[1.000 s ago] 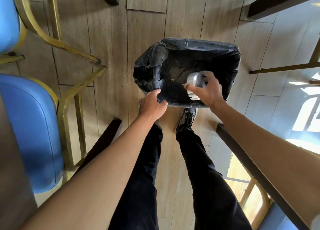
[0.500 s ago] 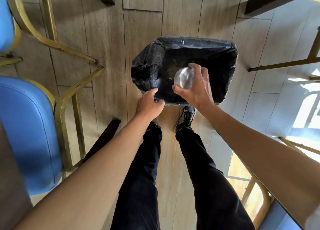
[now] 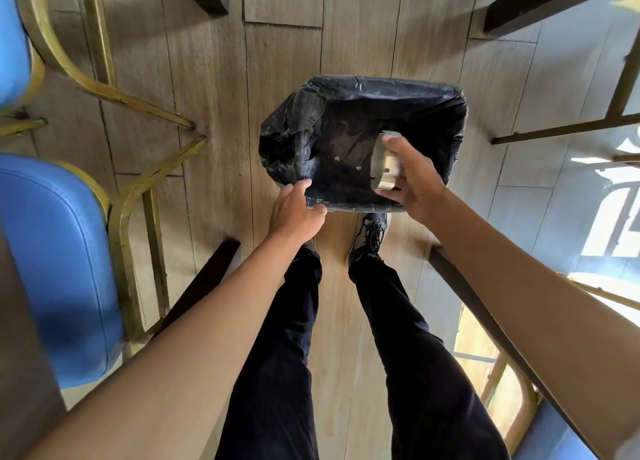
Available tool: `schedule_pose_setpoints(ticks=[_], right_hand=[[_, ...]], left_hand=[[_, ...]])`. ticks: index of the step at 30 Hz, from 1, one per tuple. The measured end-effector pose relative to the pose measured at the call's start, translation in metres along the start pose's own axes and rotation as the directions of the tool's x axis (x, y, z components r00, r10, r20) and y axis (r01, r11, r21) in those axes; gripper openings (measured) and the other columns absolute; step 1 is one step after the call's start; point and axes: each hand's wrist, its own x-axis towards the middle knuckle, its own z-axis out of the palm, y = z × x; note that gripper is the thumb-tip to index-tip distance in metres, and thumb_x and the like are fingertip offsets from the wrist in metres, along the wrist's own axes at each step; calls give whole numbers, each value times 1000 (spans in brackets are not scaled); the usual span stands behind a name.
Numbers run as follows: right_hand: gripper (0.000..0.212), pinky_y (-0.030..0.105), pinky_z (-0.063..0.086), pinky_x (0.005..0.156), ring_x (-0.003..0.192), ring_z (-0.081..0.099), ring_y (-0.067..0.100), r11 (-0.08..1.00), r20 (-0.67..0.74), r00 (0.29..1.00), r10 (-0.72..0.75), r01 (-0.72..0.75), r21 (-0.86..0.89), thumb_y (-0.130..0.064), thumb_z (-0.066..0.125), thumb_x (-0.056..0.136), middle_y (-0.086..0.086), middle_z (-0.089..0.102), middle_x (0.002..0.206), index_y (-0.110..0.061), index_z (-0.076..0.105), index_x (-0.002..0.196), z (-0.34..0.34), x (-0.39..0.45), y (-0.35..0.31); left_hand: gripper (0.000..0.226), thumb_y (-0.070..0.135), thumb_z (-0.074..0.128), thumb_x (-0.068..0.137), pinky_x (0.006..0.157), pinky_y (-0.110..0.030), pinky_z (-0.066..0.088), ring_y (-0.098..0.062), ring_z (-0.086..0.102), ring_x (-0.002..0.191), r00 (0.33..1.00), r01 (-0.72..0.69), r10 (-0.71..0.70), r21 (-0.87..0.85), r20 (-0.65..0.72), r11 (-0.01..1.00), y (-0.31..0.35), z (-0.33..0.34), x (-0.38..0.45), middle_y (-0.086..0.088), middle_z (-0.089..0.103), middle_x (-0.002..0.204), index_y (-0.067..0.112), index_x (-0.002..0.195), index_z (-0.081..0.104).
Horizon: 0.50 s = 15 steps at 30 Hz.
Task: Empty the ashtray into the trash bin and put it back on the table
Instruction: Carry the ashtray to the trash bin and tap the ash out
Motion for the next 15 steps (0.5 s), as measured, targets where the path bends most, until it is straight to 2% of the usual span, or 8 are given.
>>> schedule_pose_setpoints(ticks=[1,3,7,10,12,15], right_hand=[[59,50,57,100,106,71,27,991,57,997,44,-51,124,-45,74,81,6,73,112,-19,63,133,-4,-3,0],[64,51,55,100,121,67,33,947,148,986,83,-124,297,-48,73,80,12,69,133,-21,61,137,-10,-9,0],[73,47,55,95,138,53,41,887,252,965,75,-180,424,-55,69,81,17,54,153,-20,58,144,-20,-32,-2],[70,46,54,93,133,56,42,853,297,954,37,-185,487,-55,60,89,19,52,154,-16,54,147,-26,-59,-6],[69,45,54,93,126,58,43,828,319,948,12,-188,528,-54,56,91,19,57,147,-14,53,147,-30,-88,-10],[63,46,53,98,127,58,43,785,316,949,11,-204,585,-52,56,92,17,58,142,-14,57,143,-34,-136,-18]], left_hand=[[60,25,58,95,112,-36,33,-24,35,144,1000,3,-3,9,-7,1000,0,1,-2,-2,32,158,24,152,38],[60,26,58,95,112,-36,34,-25,34,145,1000,6,-5,24,-23,1000,1,0,-7,-3,30,159,22,151,40],[60,27,58,95,114,-40,35,-26,36,144,999,-16,18,59,-30,998,8,-5,-27,-5,32,158,14,151,39],[59,29,57,95,112,-41,39,-26,40,140,999,-20,25,88,-48,996,15,-12,-48,-6,37,154,13,149,40],[57,30,57,95,110,-41,39,-26,40,139,998,-25,31,98,-52,995,22,-19,-72,-7,39,152,13,147,42],[56,31,59,95,110,-41,38,-28,41,138,998,-52,56,85,-40,995,36,-32,-114,-10,43,148,12,145,43]])
